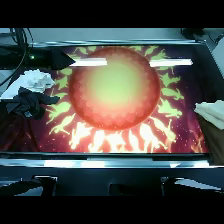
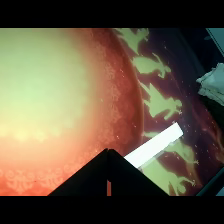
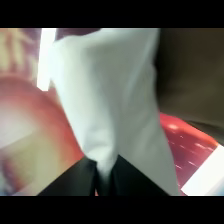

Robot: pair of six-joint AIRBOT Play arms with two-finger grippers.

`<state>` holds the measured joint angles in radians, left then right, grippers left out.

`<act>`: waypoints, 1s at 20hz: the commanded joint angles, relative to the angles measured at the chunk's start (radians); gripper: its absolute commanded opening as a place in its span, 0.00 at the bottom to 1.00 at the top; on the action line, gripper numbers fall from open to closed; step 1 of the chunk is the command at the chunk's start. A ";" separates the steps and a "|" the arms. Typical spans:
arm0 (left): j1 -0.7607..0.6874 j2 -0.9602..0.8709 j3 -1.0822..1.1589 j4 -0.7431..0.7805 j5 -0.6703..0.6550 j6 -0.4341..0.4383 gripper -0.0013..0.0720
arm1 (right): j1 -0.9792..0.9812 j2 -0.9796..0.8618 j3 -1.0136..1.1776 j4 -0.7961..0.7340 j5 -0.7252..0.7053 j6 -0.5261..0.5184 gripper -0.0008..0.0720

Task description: Fold the clothes and pants, and hang the long-sleeved shirts on hangers.

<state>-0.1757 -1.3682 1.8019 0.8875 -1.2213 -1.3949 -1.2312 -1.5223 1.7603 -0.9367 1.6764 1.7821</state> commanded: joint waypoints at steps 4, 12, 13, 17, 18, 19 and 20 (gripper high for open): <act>0.000 0.000 0.000 0.000 -0.002 0.003 0.04 | -0.006 0.058 -0.306 -0.404 -0.035 -0.010 0.07; 0.000 0.000 0.000 0.000 -0.002 -0.004 0.04 | -0.006 0.061 -0.444 -0.481 -0.111 -0.031 0.07; 0.000 0.000 0.000 0.000 -0.002 -0.004 0.04 | -0.006 0.062 -0.444 -0.479 -0.100 -0.031 0.07; 0.000 0.000 0.000 0.000 -0.002 -0.004 0.04 | -0.006 0.062 -0.443 -0.478 -0.069 -0.032 0.32; 0.000 0.000 0.000 0.000 0.000 -0.004 0.04 | -0.005 0.065 -0.439 -0.468 -0.076 -0.063 0.75; 0.000 0.000 0.000 0.000 0.006 -0.004 0.04 | -0.005 0.070 -0.416 -0.427 -0.072 -0.117 0.97; 0.000 0.000 0.002 -0.002 0.022 -0.005 0.04 | -0.005 0.071 -0.357 -0.360 -0.077 -0.126 0.99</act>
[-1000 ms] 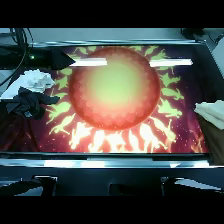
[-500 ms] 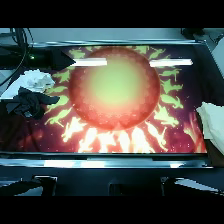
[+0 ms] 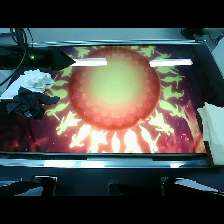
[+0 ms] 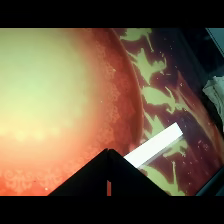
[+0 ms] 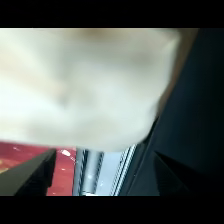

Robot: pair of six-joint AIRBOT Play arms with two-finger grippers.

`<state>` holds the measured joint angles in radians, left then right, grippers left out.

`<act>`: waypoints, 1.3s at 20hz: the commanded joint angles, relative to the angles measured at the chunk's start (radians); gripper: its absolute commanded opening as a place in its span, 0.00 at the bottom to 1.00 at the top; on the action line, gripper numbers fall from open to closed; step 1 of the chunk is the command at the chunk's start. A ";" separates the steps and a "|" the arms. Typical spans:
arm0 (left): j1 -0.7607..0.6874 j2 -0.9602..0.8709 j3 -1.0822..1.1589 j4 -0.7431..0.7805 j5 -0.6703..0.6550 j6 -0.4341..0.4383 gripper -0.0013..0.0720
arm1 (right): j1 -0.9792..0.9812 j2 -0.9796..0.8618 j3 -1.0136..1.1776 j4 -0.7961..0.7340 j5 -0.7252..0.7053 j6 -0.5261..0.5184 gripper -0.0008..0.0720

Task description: Fold the clothes and pants, and hang the long-sleeved shirts on hangers.

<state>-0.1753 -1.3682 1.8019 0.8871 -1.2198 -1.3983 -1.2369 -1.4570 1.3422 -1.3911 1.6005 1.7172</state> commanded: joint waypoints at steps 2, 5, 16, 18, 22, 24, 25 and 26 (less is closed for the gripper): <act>0.000 0.000 0.027 -0.031 0.096 0.000 0.04 | 0.003 0.006 0.254 0.373 -0.123 -0.062 0.99; -0.002 -0.003 0.111 0.019 0.335 0.014 0.04 | 0.106 0.018 0.569 0.667 -0.475 -0.206 0.99; -0.019 -0.182 -0.122 0.534 -0.340 -0.264 0.92 | 1.065 -0.019 0.283 0.127 0.069 -0.104 0.95; -0.028 -0.075 -0.281 0.530 -0.116 -0.328 0.92 | 1.099 -0.011 0.217 0.097 0.050 -0.087 0.96; -0.026 -0.008 -0.370 0.598 -0.041 -0.349 0.92 | 1.097 -0.011 0.216 0.027 0.047 -0.057 0.96; -0.026 -0.016 -0.370 0.597 -0.038 -0.349 0.92 | 1.097 -0.011 0.216 0.029 0.047 -0.057 0.96; -0.026 -0.021 -0.370 0.598 -0.038 -0.349 0.93 | 1.097 -0.011 0.216 0.029 0.047 -0.057 0.96; -0.026 -0.024 -0.370 0.598 -0.038 -0.349 0.92 | 1.097 -0.011 0.216 0.029 0.047 -0.057 0.96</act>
